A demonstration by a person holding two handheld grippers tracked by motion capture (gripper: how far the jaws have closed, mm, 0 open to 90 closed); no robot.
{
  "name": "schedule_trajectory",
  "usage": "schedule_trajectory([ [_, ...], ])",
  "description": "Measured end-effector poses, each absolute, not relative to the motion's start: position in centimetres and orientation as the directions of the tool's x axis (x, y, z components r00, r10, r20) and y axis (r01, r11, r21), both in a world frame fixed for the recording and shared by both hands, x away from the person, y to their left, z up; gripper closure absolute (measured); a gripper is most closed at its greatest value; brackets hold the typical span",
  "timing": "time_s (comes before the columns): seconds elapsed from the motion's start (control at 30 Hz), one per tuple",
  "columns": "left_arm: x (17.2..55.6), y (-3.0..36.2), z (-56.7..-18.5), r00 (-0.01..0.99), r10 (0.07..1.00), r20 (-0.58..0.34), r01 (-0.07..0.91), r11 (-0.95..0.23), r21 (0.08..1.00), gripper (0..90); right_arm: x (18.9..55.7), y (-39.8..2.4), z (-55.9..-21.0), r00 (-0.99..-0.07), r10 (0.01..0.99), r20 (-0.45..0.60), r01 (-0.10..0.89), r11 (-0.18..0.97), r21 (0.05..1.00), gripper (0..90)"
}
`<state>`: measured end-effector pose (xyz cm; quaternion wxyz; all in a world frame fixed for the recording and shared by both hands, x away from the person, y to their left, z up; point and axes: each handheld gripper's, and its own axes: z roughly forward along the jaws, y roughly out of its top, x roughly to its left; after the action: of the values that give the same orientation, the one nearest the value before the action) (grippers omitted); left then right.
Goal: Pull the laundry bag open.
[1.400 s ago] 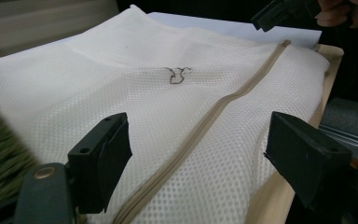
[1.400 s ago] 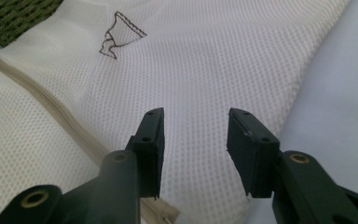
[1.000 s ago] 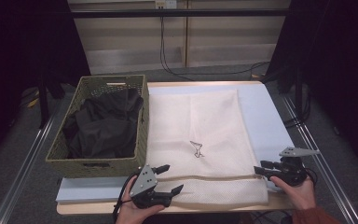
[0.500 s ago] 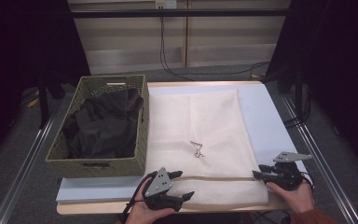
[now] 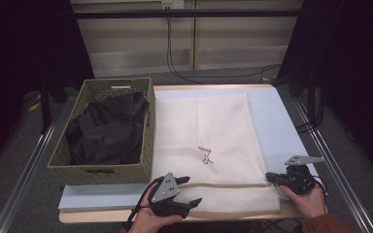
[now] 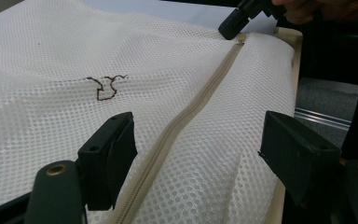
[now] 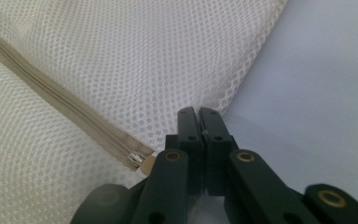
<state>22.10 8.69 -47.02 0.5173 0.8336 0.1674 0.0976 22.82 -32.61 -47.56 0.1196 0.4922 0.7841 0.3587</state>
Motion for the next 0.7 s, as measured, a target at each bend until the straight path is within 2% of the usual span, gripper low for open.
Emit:
schedule_trajectory([
  [0.37,23.2,7.4,-46.0,0.943,0.334,0.002,0.142,-0.407,0.902,36.6,22.9,-33.2,-46.8,-0.470,0.850,0.237,0.682,0.179,0.709,89.1],
  [0.53,23.8,6.7,-45.8,0.944,0.329,-0.003,0.146,-0.413,0.899,37.3,22.9,-33.3,-46.3,-0.468,0.848,0.249,0.678,0.163,0.717,89.4],
  [0.7,24.2,6.0,-45.2,0.950,0.312,-0.004,0.141,-0.416,0.898,43.5,23.4,-33.0,-45.3,-0.478,0.836,0.269,0.665,0.145,0.733,89.5],
])
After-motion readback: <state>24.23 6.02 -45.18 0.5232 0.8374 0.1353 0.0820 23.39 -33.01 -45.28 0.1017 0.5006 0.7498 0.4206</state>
